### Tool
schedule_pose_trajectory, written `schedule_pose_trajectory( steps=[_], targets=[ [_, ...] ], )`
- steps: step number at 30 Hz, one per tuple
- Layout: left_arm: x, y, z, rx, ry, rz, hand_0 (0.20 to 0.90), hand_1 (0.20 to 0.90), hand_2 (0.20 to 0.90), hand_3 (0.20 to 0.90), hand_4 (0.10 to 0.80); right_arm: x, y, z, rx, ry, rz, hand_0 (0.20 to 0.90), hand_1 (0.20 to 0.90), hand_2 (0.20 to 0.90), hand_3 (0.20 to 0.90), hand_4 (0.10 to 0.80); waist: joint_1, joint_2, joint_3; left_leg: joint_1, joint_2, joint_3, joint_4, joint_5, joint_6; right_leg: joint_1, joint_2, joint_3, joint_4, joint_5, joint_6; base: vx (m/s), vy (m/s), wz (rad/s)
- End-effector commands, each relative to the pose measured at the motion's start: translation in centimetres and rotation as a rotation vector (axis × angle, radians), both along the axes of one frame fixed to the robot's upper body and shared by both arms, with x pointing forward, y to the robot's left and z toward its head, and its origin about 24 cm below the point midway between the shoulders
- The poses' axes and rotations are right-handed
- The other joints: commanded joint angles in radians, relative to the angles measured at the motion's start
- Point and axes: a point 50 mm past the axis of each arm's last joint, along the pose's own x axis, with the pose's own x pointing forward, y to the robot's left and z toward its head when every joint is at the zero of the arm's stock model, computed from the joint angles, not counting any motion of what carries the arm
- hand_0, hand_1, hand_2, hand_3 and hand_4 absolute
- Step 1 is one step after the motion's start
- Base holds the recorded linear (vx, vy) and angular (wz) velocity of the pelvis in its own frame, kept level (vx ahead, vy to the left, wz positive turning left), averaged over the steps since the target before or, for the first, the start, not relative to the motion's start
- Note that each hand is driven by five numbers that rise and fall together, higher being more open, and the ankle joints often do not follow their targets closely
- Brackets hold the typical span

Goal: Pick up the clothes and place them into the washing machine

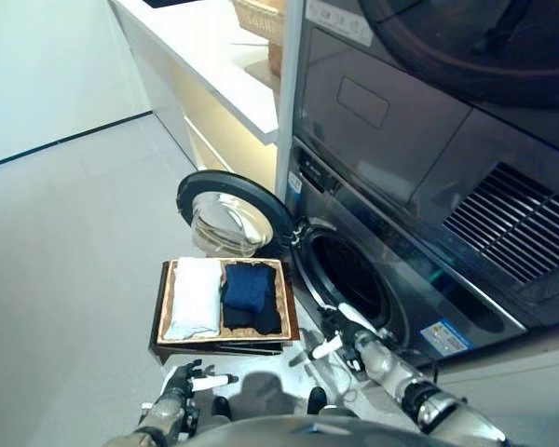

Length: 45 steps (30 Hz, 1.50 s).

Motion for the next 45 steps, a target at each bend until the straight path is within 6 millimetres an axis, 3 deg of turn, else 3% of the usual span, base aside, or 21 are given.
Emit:
schedule_pose_trajectory(
  steps=[1,8,17,25,31,36,45],
  targets=[
    [3.2,0.6,1.3,0.058,-0.115,-0.079,0.9,0.9,0.9,0.9,0.8,6.6,3.0,5.1,-0.119,-0.276,0.228,0.9,0.9,0.9,0.9,0.8,0.026,-0.058,0.034,0.007,-0.006,-0.009,-0.007,-0.056,-0.031,-0.033,-0.091,0.022,0.065,-0.033,0.076,-0.05,0.05,0.11],
    [3.7,0.7,1.5,0.069,-0.131,-0.065,0.9,0.9,0.9,0.9,0.8,8.4,6.5,6.7,-0.204,-0.352,0.379,0.9,0.9,0.9,0.9,0.8,0.069,-0.079,0.058,-0.025,-0.012,-0.049,-0.007,-0.049,-0.025,-0.046,-0.106,-0.011,0.082,-0.028,0.083,-0.041,0.026,0.18],
    [4.0,1.4,1.7,0.088,-0.134,-0.044,0.9,0.9,0.9,0.9,0.8,8.9,7.8,7.0,-0.208,-0.361,0.378,0.9,0.9,0.9,0.9,0.8,0.116,-0.093,0.087,-0.074,-0.031,-0.114,-0.007,-0.032,-0.017,-0.046,-0.131,-0.07,0.087,-0.02,0.095,-0.044,0.023,0.24],
    [4.8,1.7,2.1,0.109,-0.157,-0.065,0.9,0.9,0.9,0.9,0.8,9.9,8.0,7.8,-0.17,-0.386,0.276,0.9,0.9,0.9,0.9,0.8,0.162,-0.1,0.128,-0.125,-0.061,-0.173,0.001,-0.019,-0.007,-0.05,-0.158,-0.12,0.093,-0.005,0.108,-0.047,0.044,0.25],
    [4.7,1.9,2.1,0.122,-0.154,-0.064,0.9,0.9,0.9,0.9,0.8,11.4,8.1,9.7,-0.123,-0.45,0.203,0.9,0.9,0.9,0.9,0.8,0.172,-0.111,0.135,-0.135,-0.077,-0.175,0.014,-0.028,0.007,-0.057,-0.168,-0.113,0.084,0.013,0.113,-0.017,0.058,0.11],
    [3.8,2.2,1.8,0.129,-0.126,-0.039,0.9,0.9,0.9,0.9,0.8,12.7,8.4,11.7,-0.075,-0.512,0.16,0.9,0.9,0.9,0.9,0.8,0.166,-0.132,0.126,-0.125,-0.09,-0.148,0.027,-0.049,0.022,-0.068,-0.174,-0.073,0.078,0.028,0.115,0.004,0.069,-0.06],
    [2.8,2.4,1.5,0.133,-0.099,-0.026,0.9,0.9,0.9,0.9,0.8,13.1,7.4,12.3,-0.036,-0.539,0.09,0.9,0.9,0.9,0.9,0.8,0.155,-0.138,0.101,-0.118,-0.103,-0.13,0.061,-0.077,0.027,-0.055,-0.187,-0.067,0.082,0.023,0.118,0.026,0.036,-0.09]
  ],
)
